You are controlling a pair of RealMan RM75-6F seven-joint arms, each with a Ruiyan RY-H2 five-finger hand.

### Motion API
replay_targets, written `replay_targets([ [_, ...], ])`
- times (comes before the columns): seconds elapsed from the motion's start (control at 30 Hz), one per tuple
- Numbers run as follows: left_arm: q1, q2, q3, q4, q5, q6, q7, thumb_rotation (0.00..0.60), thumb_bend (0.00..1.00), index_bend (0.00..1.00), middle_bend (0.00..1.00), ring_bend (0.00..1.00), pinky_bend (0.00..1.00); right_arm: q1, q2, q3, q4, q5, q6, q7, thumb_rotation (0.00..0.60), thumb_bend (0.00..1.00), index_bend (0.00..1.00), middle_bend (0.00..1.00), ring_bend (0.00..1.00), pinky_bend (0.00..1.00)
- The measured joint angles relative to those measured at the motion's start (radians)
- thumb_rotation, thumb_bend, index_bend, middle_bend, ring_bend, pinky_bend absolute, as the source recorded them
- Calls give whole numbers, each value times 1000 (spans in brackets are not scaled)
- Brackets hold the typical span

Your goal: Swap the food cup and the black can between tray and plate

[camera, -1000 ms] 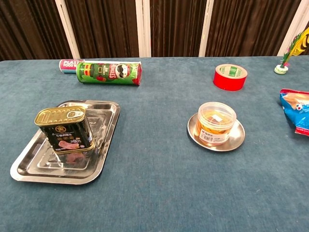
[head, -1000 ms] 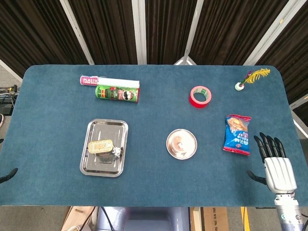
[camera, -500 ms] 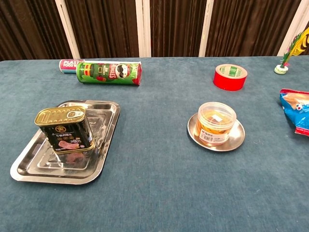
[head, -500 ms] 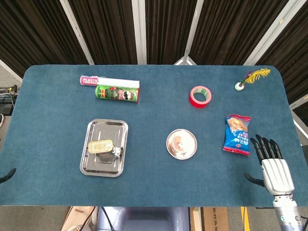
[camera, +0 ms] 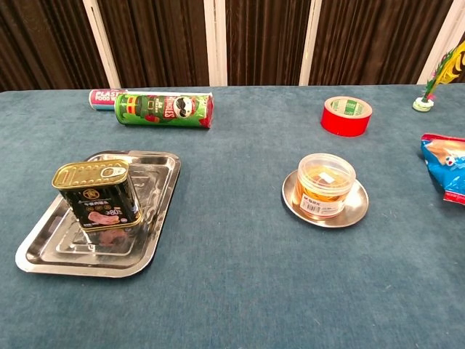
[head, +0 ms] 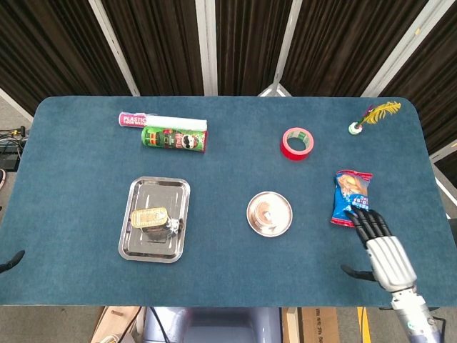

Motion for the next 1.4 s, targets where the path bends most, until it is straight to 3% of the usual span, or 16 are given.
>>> replay_targets([
  [0.23, -5, -6, -7, 4, -17, -8, 9, 600, 183, 190, 0, 0, 49, 112, -4, 50, -80, 103, -172, -90, 600, 37, 0, 11, 0, 0],
  [0.43, -6, -6, -10, 1, -29, -13, 7, 600, 183, 190, 0, 0, 49, 213, -36, 110, -121, 263, -302, -182, 600, 36, 0, 11, 0, 0],
  [0.7, -6, -13, -26, -7, -65, -11, 22, 600, 183, 189, 0, 0, 49, 359, -115, 173, -96, 511, -445, -300, 600, 37, 0, 11, 0, 0],
  [1.1, -9, -16, -36, -7, -85, -13, 33, 600, 185, 190, 0, 0, 49, 524, -249, 190, 33, 750, -514, -438, 600, 37, 15, 31, 13, 0],
  [1.4, -11, -21, -41, -11, -101, -15, 46, 600, 187, 190, 0, 0, 49, 580, -304, 191, 88, 820, -501, -473, 600, 37, 119, 173, 151, 0],
])
